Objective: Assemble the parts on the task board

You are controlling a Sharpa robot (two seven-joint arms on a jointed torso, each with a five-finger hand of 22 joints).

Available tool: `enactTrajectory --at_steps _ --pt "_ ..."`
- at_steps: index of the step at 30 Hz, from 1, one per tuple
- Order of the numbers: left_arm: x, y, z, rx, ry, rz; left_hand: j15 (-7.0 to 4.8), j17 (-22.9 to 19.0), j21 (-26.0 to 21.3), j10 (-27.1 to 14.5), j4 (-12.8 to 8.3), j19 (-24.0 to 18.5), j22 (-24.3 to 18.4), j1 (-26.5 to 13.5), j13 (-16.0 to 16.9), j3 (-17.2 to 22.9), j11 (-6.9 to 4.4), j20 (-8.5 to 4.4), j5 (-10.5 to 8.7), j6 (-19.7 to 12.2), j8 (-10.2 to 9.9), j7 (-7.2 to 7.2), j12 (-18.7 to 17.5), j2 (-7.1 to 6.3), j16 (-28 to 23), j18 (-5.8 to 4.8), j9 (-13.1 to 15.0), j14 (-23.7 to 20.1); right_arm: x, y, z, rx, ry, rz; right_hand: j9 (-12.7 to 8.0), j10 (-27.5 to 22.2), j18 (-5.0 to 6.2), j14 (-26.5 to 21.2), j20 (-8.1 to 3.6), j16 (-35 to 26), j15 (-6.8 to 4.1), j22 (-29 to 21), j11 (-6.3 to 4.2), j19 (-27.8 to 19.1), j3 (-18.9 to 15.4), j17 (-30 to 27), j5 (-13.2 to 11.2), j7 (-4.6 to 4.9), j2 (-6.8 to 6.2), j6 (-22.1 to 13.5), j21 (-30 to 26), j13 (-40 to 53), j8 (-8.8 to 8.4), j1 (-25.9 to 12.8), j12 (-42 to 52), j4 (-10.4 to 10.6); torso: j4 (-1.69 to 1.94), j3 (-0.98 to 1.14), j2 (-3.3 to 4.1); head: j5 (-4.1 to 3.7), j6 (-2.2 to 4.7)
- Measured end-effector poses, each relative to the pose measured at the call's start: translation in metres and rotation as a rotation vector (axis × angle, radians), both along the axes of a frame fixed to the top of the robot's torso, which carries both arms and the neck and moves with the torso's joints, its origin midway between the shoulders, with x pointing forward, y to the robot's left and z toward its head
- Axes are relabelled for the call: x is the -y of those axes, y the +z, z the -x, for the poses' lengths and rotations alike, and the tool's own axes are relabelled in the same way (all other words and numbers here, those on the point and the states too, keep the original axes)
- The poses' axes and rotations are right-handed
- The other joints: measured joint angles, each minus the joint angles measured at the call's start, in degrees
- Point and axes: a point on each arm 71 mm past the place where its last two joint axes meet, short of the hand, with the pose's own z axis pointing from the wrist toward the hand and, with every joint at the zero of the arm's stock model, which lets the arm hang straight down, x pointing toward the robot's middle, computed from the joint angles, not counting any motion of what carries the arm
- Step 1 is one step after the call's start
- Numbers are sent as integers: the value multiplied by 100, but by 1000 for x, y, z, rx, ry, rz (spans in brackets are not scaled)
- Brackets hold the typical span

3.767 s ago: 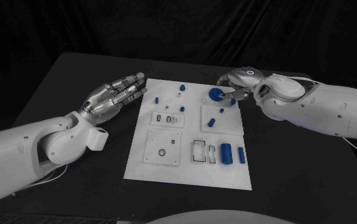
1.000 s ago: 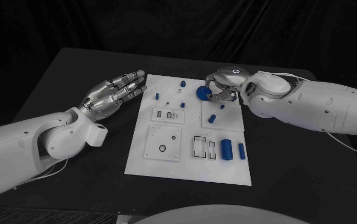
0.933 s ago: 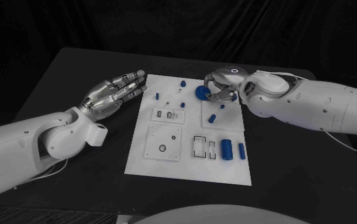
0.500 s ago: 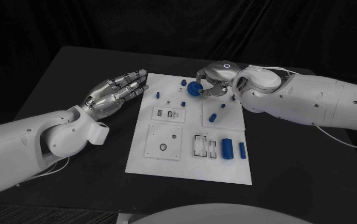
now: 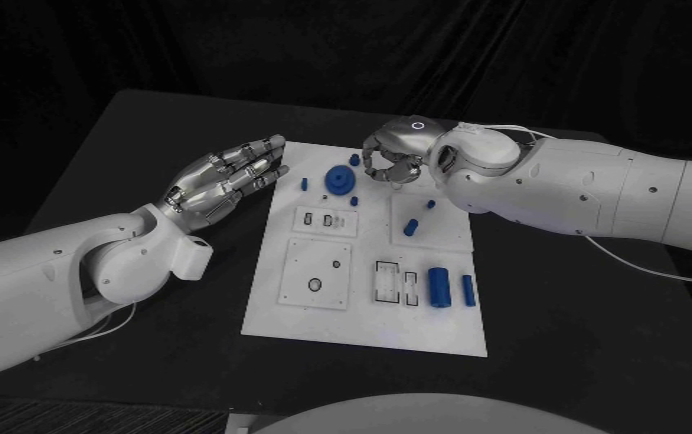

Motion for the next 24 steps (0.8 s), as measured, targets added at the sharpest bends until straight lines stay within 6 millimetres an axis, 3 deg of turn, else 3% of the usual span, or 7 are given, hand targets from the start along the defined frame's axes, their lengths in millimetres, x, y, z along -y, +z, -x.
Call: enactTrajectory --at_steps 10,16,20,22,24 --pt "1 0 0 -2 -6 1 0 0 0 0 -16 0 0 0 0 16 0 0 -21 0 0 0 0 0 0 0 0 0 -11 -2 -3 -21 14 20 -45 0 0 0 0 0 0 0 0 0 -1 5 -67 2 -84 -3 0 0 -40 -38 0 0 -10 -1 -7 20 10" --pt "1 -1 0 -3 -7 1 0 0 0 0 -24 0 0 0 0 24 0 0 -21 0 0 0 0 0 0 0 0 0 -13 -3 -3 -28 14 26 -126 0 1 0 0 -22 0 -1 0 0 16 4 -122 71 -84 -119 0 0 -253 -38 0 -16 -10 -2 -8 25 13" --pt "1 -1 0 -3 -7 1 0 0 0 0 -24 0 0 0 0 24 0 0 -21 0 0 0 0 0 0 0 0 0 -11 -3 -3 -25 13 23 -211 -11 1 -1 0 -45 42 4 54 0 56 4 -378 133 -114 -219 -23 -1 -466 -69 0 -56 -10 -2 -9 36 13" --pt "0 -1 0 -4 -6 1 0 0 0 0 -24 0 0 0 0 24 0 0 -21 0 0 0 0 0 0 0 0 0 -11 -2 -2 -21 16 18 -264 -11 2 -1 22 -45 42 4 53 19 78 4 -688 128 -114 -346 -23 -1 -594 -68 0 -78 -10 -2 -10 41 5" --pt "0 -1 0 -4 -5 0 0 0 0 0 -24 0 0 0 0 24 0 0 -21 0 0 0 0 0 0 1 0 0 -12 -2 -1 -16 25 12 -369 -11 2 -1 42 -45 42 4 53 -1 58 4 -1184 123 -127 -515 -23 -1 -795 -82 0 -95 -10 -3 -12 45 -2"
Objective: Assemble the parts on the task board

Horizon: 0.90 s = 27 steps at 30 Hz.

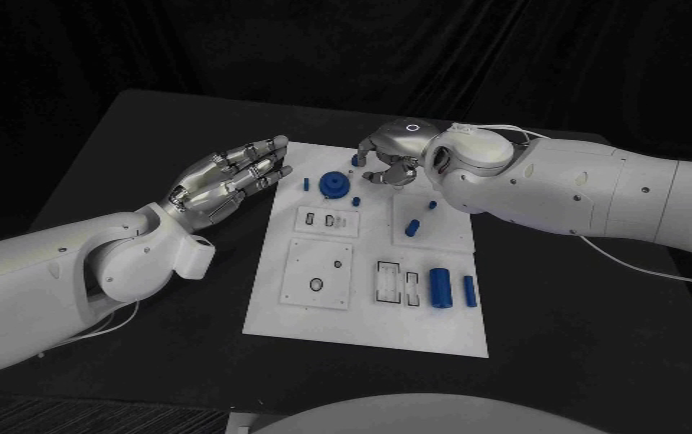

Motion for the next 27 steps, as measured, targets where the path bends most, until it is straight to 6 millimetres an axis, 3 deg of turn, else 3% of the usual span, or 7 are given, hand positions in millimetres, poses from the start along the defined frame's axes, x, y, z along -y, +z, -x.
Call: enactTrajectory --at_steps 3,6,17,27 --pt "0 0 0 0 0 0 0 0 0 0 16 0 0 0 0 16 0 0 0 0 0 0 0 0 0 0 0 0 -4 1 2 4 17 -8 -202 0 0 0 0 0 0 0 0 0 -145 0 -646 -22 -39 -167 0 0 -333 -40 0 30 0 0 2 0 -1" --pt "0 0 0 -1 0 0 0 0 0 0 16 0 0 0 0 16 0 0 0 0 0 0 0 0 0 0 0 0 -10 1 4 5 37 -13 -337 0 0 0 0 0 0 -1 0 0 -210 0 -817 -17 -47 -210 0 0 -544 -47 0 25 -5 1 5 -7 5" --pt "1 -1 0 -2 -2 -1 0 0 0 0 16 0 0 0 0 16 0 0 0 0 0 0 1 0 0 0 0 0 -19 1 1 4 56 -8 -440 0 0 0 0 0 0 -1 0 0 -297 -1 -903 -11 -46 -215 0 -1 -659 -47 0 48 -20 10 12 12 -12" --pt "3 -1 -1 -3 -6 -1 0 0 0 0 16 0 0 0 0 15 0 0 0 0 0 0 21 0 0 0 0 0 -30 -1 -3 -2 65 3 -488 0 1 16 0 0 16 -2 0 0 -345 -1 -996 22 -36 -138 0 -1 -687 -57 0 65 -1 7 12 -12 -35"
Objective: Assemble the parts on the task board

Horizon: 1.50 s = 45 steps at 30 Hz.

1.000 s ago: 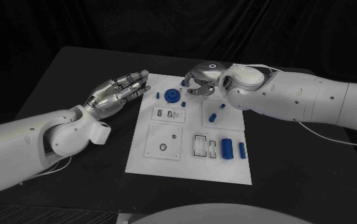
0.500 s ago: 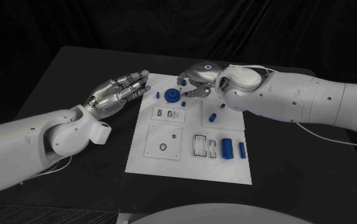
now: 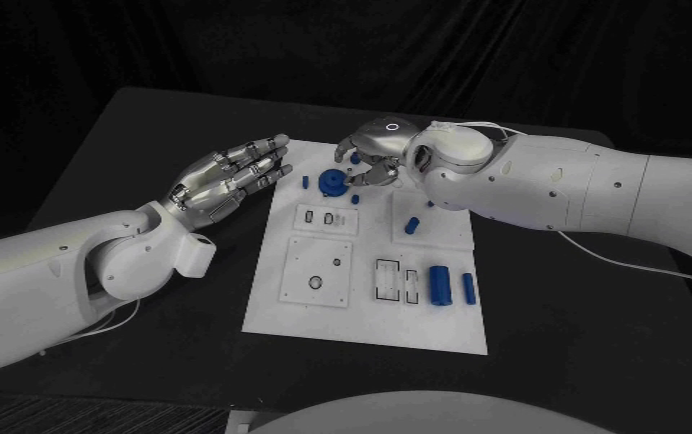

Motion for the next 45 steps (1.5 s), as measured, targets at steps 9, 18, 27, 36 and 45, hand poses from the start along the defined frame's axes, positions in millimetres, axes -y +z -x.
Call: enactTrajectory --at_steps 9,18,27,36,45 --pt "1 0 0 -2 -3 -1 0 0 0 0 0 0 0 0 0 0 0 0 0 0 0 0 0 0 0 0 0 0 -7 -1 -4 -2 3 8 -85 20 1 -21 0 0 21 -1 20 0 -127 0 -244 -1 -2 78 0 0 -116 -59 0 32 -3 -3 -2 9 -14" --pt "1 -1 -1 -3 -4 -2 0 0 0 0 0 0 0 0 0 0 0 0 0 0 0 0 0 0 0 0 0 0 -13 -2 -6 -2 6 11 -101 20 1 -21 0 0 21 -1 20 0 -166 -1 -310 7 21 172 0 0 -142 -83 0 39 -3 -3 -2 -4 -38" --pt "2 -1 -1 -3 -7 -2 0 0 0 0 0 0 0 0 0 0 0 0 0 0 0 0 -1 0 0 0 0 0 -17 -5 -6 -8 9 14 -90 20 1 -21 0 0 21 -1 20 0 -229 -1 -310 7 21 424 0 0 -142 -82 0 7 -7 -3 -2 15 -54" --pt "3 -1 -2 -4 -10 -2 21 0 0 -21 -25 0 0 0 0 25 21 0 0 -21 0 21 -1 0 0 0 0 -21 -19 -9 -6 -23 13 23 -24 20 1 -21 0 0 21 -2 20 0 -284 -1 -310 8 21 621 0 -1 -75 -82 0 -16 -9 -2 -3 5 -66" --pt "3 -1 -2 -5 -11 -2 21 0 0 -21 -25 0 0 0 0 24 21 0 0 -21 0 21 -1 0 0 0 0 -21 -19 -10 -5 -30 17 28 -18 20 1 -21 0 0 21 -2 20 0 -318 -1 -302 9 21 620 0 -1 -77 -82 0 -18 -10 -3 -5 9 -81"
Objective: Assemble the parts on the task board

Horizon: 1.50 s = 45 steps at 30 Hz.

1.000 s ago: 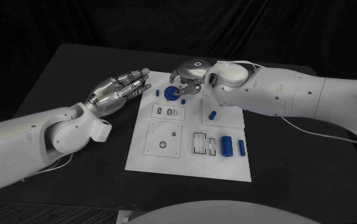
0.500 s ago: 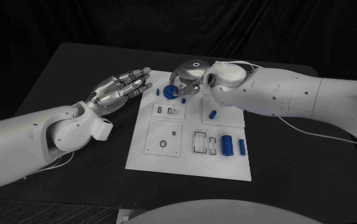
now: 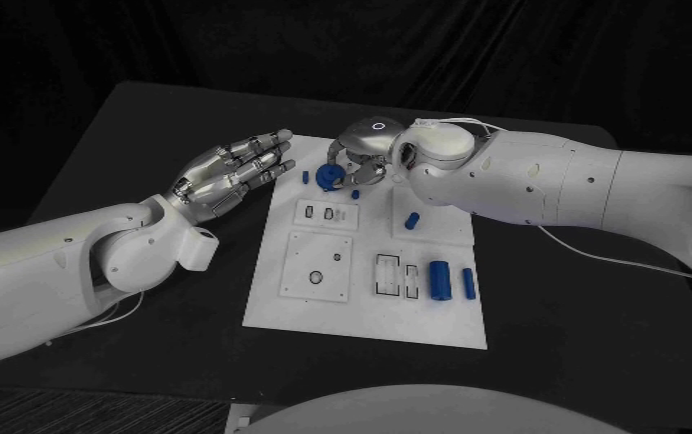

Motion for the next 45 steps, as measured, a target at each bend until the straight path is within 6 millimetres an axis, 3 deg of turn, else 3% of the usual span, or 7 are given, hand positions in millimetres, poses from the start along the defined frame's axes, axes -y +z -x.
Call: enactTrajectory --at_steps 5,8,18,20,25,30,45 --pt "0 0 0 0 0 0 0 0 0 0 0 0 0 0 0 0 0 0 0 0 0 0 0 0 0 0 0 0 -1 0 0 -3 5 1 -1 0 0 0 0 0 0 0 0 0 -22 0 447 -45 34 84 0 0 -46 34 0 -22 -3 -1 -1 -6 -12" --pt "0 0 0 -1 -1 0 0 0 0 0 0 0 0 0 0 0 0 0 0 0 0 0 0 0 0 0 0 0 -2 0 0 -3 6 1 13 0 0 0 0 0 0 0 0 0 -22 0 558 -71 40 139 0 0 -49 40 0 -22 -4 -1 -1 -15 -23" --pt "0 0 0 -1 -1 0 0 0 0 0 0 0 0 0 0 0 0 0 0 0 0 0 0 0 0 0 0 0 -2 1 -1 -10 4 -16 48 -20 0 -4 -13 0 -49 0 -64 13 141 -1 1643 -154 59 606 0 -1 -110 84 0 -71 -8 -1 2 -26 -38" --pt "0 0 0 -1 -1 0 0 0 0 0 0 0 0 0 0 0 0 0 0 0 0 0 0 0 0 0 0 0 -2 1 -1 -12 4 -21 61 2 0 -4 -34 0 -49 0 -86 9 182 -1 1742 -121 52 641 0 -1 -108 90 0 -90 -9 -1 2 -26 -40" --pt "0 0 0 -1 -1 0 0 0 0 0 11 0 0 0 0 13 0 0 0 0 0 0 0 0 0 0 0 0 -2 0 0 -11 5 -34 63 -10 0 -4 -62 0 -89 4 -114 21 242 -1 1814 28 51 791 0 -1 41 92 0 -141 -8 -1 4 -26 -41" --pt "0 0 0 -2 -2 0 0 0 0 0 9 0 0 0 0 40 0 0 0 0 0 0 0 0 0 0 0 0 -2 0 0 -8 4 -43 63 -10 0 -4 -82 0 -89 4 -114 1 280 -1 1980 78 45 841 0 -1 77 98 0 -180 -4 0 4 -26 -43" --pt "0 -1 0 -2 -2 0 0 0 0 22 -15 0 0 0 0 63 21 0 0 0 29 0 43 0 0 0 0 0 1 3 0 41 9 -93 62 -10 0 -4 -82 0 -89 3 -112 1 304 -1 2221 105 43 868 0 -1 77 96 0 -156 0 2 2 -5 -35"
